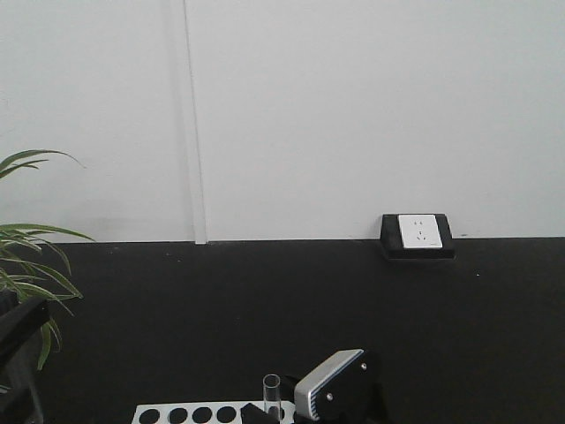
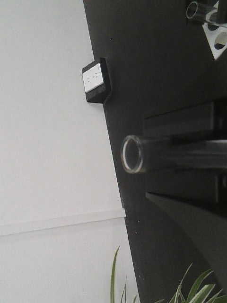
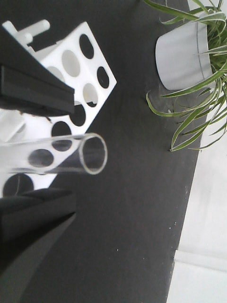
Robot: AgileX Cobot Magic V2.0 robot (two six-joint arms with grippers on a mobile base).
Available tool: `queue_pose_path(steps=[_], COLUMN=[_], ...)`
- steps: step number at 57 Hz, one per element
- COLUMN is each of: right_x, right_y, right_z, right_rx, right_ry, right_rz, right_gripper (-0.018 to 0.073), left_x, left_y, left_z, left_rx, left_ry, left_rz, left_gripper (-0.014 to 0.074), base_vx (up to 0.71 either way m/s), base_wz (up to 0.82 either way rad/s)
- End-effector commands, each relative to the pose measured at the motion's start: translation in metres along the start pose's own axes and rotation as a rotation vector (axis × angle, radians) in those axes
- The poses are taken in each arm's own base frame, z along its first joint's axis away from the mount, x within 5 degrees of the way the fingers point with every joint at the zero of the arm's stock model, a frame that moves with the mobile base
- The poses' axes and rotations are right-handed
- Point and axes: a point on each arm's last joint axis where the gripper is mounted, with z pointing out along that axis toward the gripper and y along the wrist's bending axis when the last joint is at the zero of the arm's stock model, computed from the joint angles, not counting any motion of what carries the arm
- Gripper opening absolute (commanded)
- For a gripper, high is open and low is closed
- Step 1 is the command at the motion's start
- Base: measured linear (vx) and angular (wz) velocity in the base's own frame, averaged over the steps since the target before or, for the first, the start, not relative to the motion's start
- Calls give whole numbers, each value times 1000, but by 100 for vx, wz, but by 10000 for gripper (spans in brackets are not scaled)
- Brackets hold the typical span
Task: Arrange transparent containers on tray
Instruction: 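Close the right gripper around another glass tube in the rack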
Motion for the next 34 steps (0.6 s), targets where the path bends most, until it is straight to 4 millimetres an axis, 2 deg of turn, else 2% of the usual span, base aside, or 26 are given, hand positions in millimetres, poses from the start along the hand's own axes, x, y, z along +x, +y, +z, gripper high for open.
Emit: queue_pose_path(steps=[1,7,13,34], right_x=[-25,-16,-16,-20], right_y=[2,1,1,2], right_z=[4,9,9,8], right_rx=[-25,-26,-26,-29], right_ry=[-141,-116,-116,-138], right_rz=[-14,-9,-8,-10], right_gripper=[426,420,387,162], left_x=[-20,-20,-20,-20], left_y=[-4,-4,-4,-4], left_z=[-3,-3,-3,-3], left_rx=[30,31,31,31], left_ry=[-123,-124,-124,-123], left_rz=[-15,-15,-15,-14], left_gripper=[114,114,114,114], base_vx=[0,0,0,0], base_wz=[0,0,0,0])
